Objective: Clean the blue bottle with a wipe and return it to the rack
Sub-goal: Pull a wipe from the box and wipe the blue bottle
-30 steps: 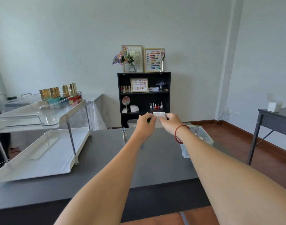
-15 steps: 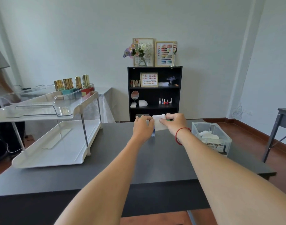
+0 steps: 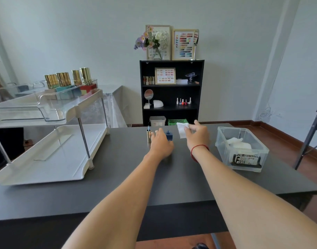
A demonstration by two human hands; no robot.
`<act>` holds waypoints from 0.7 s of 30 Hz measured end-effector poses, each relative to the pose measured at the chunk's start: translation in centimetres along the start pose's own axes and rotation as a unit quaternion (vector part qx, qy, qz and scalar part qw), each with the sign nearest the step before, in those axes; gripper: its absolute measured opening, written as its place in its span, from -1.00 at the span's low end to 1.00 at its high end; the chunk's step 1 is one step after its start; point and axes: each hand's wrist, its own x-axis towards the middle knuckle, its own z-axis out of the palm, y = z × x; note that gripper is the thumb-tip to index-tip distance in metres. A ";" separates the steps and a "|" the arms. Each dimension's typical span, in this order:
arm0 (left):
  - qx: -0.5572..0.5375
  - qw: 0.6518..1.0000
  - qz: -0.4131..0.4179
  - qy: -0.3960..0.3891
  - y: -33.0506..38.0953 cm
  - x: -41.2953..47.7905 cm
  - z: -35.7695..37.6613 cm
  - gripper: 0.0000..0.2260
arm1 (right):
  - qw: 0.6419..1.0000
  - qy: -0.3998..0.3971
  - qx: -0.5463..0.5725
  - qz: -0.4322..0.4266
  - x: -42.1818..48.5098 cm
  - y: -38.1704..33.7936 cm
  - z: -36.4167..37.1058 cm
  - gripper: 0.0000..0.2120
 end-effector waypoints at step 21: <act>0.058 0.994 0.092 0.011 -1.2 3.0 2.0 -0.65 | 0.995 -0.077 -0.039 -0.056 0.1 1.6 2.1 -0.71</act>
